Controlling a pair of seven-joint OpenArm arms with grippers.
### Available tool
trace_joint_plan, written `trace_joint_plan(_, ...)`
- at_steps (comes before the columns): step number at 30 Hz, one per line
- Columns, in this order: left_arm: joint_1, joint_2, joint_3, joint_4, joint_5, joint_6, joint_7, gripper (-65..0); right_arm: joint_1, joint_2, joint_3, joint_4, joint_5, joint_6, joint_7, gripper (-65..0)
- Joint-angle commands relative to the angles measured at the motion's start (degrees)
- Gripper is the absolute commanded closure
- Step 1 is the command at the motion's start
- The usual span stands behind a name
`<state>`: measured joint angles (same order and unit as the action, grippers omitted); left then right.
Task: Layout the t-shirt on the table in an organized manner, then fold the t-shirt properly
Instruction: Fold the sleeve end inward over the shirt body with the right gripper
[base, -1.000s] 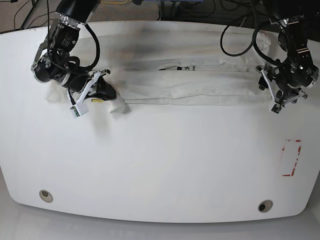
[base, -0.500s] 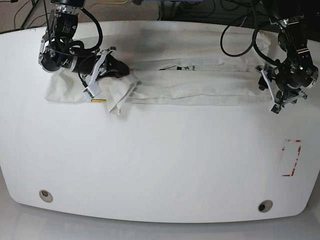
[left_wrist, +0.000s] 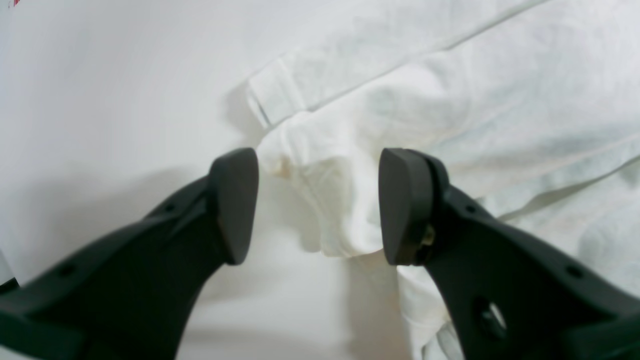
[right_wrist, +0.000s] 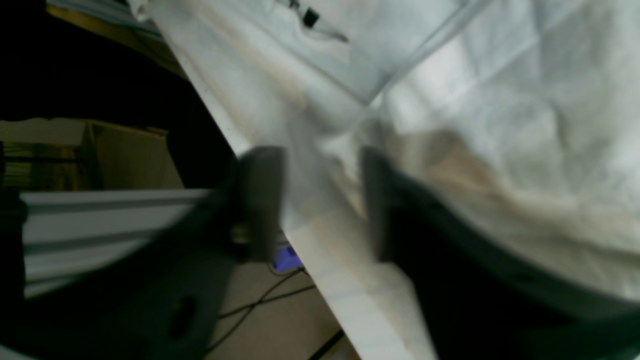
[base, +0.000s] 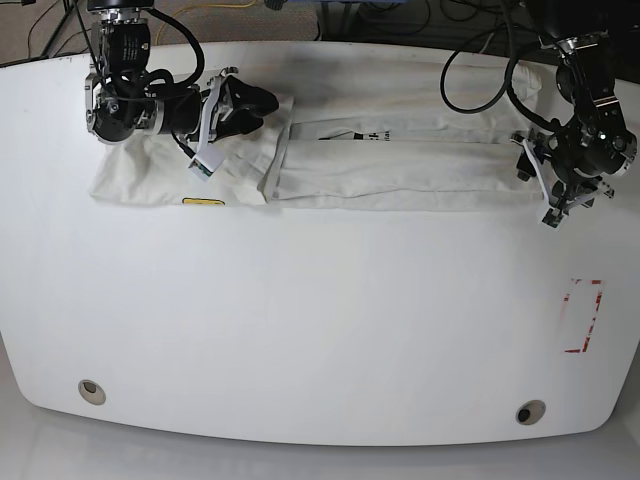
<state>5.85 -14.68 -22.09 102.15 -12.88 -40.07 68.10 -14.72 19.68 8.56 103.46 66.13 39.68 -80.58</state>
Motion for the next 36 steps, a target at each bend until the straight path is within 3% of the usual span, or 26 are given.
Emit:
trace_joint_plan(1, -0.7, -0.8, -0.2, 0.8, -0.3, 0.1, -0.5, -36.0, -0.2, 1.7, 0.4, 1.1, 1.0, 0.3, 0.6, -33.3)
trace_joint_plan(6, -0.7, -0.8, -0.2, 1.0, -0.3, 0.1, -0.5, -36.0, 0.1, 3.6, 1.2, 1.1, 1.0, 0.3, 0.6, -33.3)
trace_joint_plan(13, -0.4, -0.6, -0.3, 4.7, -0.7, 0.1, -0.4, -35.8, 0.3, 3.2, 9.7, 0.8, 0.5, 0.3, 3.0, -33.3)
trace_joint_plan(18, -0.4, 2.0, -0.7, 7.1, -0.4, 0.1, -0.4, -35.7, 3.2, -0.1, 13.5, 0.8, -2.8, 0.3, 3.5, -33.3)
trace_joint_plan(23, 0.4, 4.7, -0.8, 7.6, -0.3, 0.1, -0.4, -25.0, 4.0, -5.8, 15.2, 0.8, -9.0, 0.3, 3.6, -32.8)
trace_joint_plan(27, 2.9, 6.5, -0.4, 7.4, -0.3, 0.1, -0.5, -17.9, 4.8, -9.3, 15.0, 0.8, -15.5, 0.3, 4.0, -25.5)
trace_joint_plan(33, 6.0, 8.0, -0.4, 7.1, -0.2, 0.1, -0.6, -17.4, 4.8, -10.8, 14.7, 0.8, -26.6, 0.3, 9.3, -11.6)
trace_joint_plan(36, 6.8, 8.0, -0.4, 6.6, -0.2, 0.1, -0.7, -17.2, 4.8, -11.0, 14.7, 0.7, -32.2, 0.3, 12.0, -10.3)
